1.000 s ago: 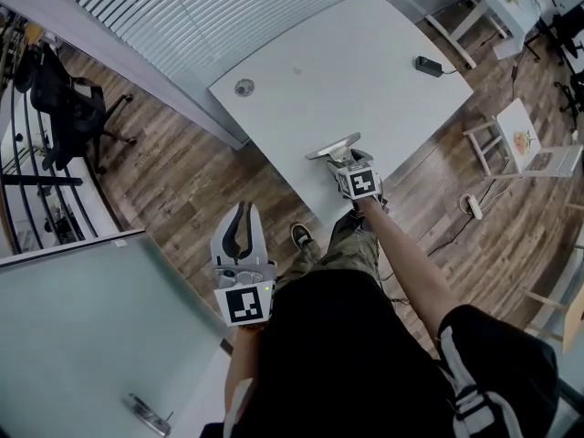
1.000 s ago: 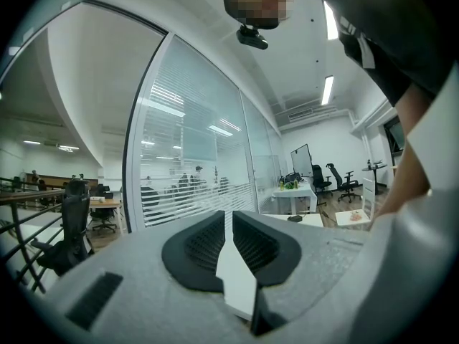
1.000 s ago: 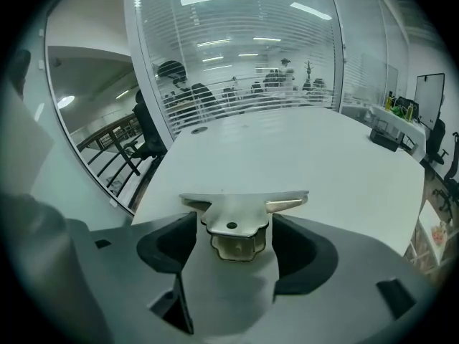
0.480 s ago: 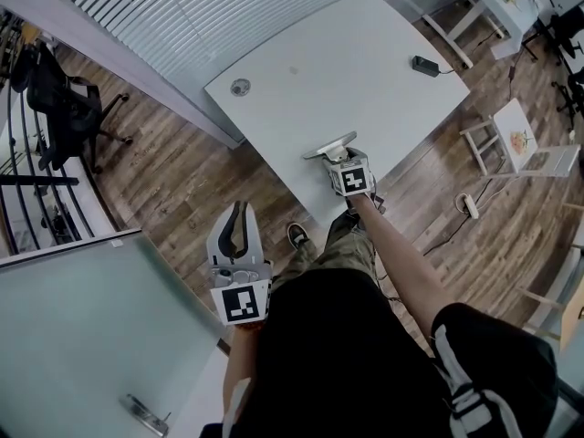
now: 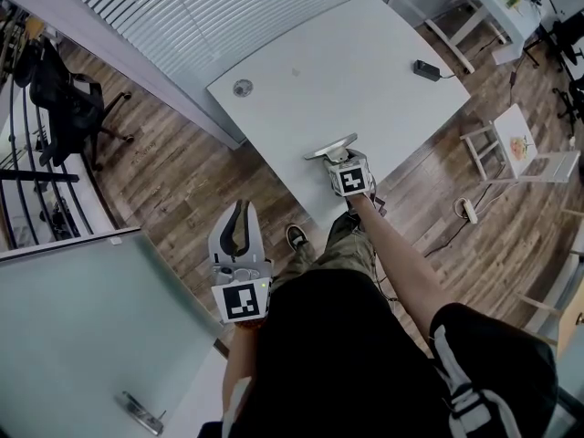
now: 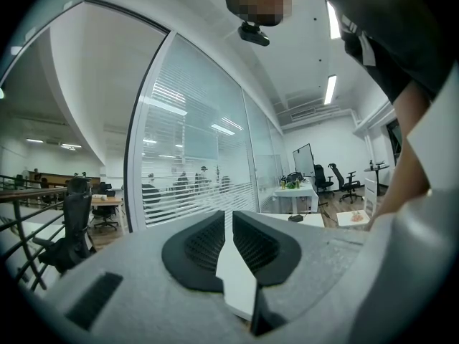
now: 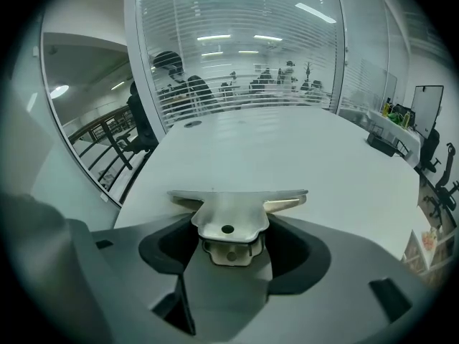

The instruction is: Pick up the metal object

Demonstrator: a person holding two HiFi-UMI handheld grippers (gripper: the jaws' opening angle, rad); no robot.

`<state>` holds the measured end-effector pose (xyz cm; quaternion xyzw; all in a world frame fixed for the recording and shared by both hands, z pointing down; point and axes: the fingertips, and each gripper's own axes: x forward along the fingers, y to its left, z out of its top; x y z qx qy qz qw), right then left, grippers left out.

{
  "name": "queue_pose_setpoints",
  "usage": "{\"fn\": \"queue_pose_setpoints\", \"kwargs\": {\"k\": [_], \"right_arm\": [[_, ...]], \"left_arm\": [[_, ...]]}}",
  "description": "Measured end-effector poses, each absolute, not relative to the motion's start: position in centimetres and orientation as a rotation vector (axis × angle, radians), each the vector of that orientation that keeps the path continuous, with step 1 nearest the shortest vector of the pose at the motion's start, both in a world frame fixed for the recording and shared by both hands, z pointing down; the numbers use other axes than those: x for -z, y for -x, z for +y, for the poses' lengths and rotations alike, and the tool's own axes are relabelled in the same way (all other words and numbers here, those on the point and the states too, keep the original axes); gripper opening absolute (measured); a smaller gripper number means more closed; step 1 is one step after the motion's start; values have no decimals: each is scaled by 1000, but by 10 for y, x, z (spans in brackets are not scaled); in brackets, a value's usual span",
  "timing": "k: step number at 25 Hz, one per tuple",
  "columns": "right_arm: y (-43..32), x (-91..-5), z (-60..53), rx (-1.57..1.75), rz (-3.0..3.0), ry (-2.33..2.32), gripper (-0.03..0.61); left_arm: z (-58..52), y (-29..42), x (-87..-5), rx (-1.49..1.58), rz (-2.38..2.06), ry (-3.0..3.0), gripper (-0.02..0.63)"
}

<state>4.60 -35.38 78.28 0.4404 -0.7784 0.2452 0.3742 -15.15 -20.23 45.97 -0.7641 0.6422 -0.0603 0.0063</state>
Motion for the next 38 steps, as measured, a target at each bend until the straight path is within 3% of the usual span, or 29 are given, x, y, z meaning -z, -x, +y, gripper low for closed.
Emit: {"fn": "queue_pose_setpoints", "kwargs": {"k": [22,38], "right_arm": [[-41,-777,-347,-598,-2052,-1045,285],[-35,-716,-370,-428,-2176,-1030,285]], "left_arm": [[-198,155,-455,147,1999,2395,34],[-200,150,-454,141,1964,2416,32]]}}
